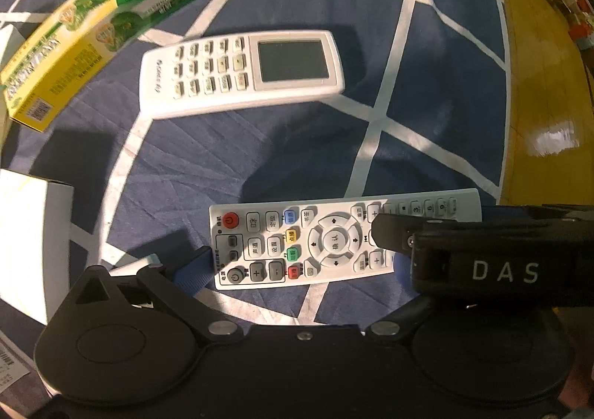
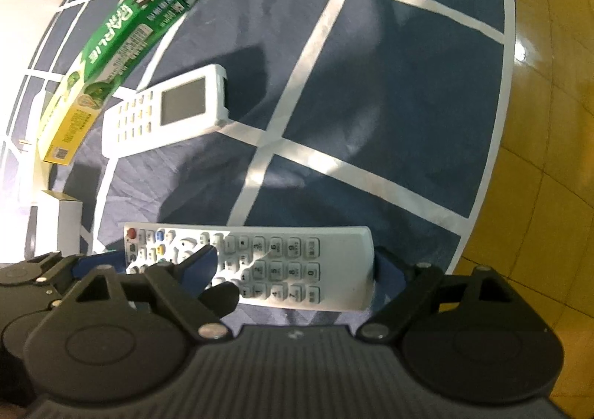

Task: Organize objects
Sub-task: 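Close the left gripper on the TV remote while the right gripper clamps its other end, then lift the TV remote with both grippers and carry it over the yellow box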

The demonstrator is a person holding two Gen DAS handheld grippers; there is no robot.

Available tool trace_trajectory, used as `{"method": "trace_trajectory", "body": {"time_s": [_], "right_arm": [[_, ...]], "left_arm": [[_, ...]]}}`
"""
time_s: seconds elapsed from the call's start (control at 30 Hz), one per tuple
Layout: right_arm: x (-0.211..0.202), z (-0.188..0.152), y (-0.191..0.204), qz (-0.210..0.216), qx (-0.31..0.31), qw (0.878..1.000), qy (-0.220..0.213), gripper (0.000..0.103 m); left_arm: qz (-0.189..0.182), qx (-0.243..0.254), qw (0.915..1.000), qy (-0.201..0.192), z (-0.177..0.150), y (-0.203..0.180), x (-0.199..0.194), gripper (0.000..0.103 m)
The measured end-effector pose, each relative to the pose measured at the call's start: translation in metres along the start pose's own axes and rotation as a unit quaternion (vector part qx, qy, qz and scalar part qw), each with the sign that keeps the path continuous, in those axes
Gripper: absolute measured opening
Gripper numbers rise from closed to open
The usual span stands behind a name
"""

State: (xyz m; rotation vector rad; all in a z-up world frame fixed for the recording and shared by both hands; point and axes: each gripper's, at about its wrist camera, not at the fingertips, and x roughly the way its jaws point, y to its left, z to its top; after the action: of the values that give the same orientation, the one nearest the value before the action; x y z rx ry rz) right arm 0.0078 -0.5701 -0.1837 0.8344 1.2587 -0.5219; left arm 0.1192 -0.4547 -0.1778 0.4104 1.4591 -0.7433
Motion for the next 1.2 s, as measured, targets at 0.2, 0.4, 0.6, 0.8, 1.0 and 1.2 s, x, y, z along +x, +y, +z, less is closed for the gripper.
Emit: {"method": "trace_trajectory", "body": {"time_s": [0.2,0.4,0.6,0.8,1.0,1.2], "right_arm": [[-0.019,-0.002,0.008,0.013,-0.014,1.000,-0.019,0.089],[-0.045,-0.005,0.023,0.028,-0.037,0.998,-0.044,0.089],[-0.072,-0.013,0.045,0.053,-0.078,0.993,-0.066,0.089],[-0.093,-0.027,0.075,0.069,-0.137,0.985,-0.079,0.089],[-0.106,-0.047,0.111,0.085,-0.193,0.974,-0.086,0.089],[-0.110,-0.071,0.150,0.101,-0.242,0.962,-0.080,0.089]], "left_arm": [[0.011,-0.008,0.9997,-0.021,-0.004,-0.002,-0.024,0.101],[0.029,-0.027,0.9978,-0.053,-0.014,0.002,-0.058,0.101],[0.051,-0.062,0.9927,-0.090,-0.031,0.011,-0.095,0.101],[0.069,-0.112,0.9833,-0.125,-0.059,0.025,-0.126,0.101],[0.086,-0.166,0.9705,-0.152,-0.093,0.044,-0.153,0.100],[0.101,-0.216,0.9564,-0.169,-0.130,0.068,-0.172,0.100]]}}
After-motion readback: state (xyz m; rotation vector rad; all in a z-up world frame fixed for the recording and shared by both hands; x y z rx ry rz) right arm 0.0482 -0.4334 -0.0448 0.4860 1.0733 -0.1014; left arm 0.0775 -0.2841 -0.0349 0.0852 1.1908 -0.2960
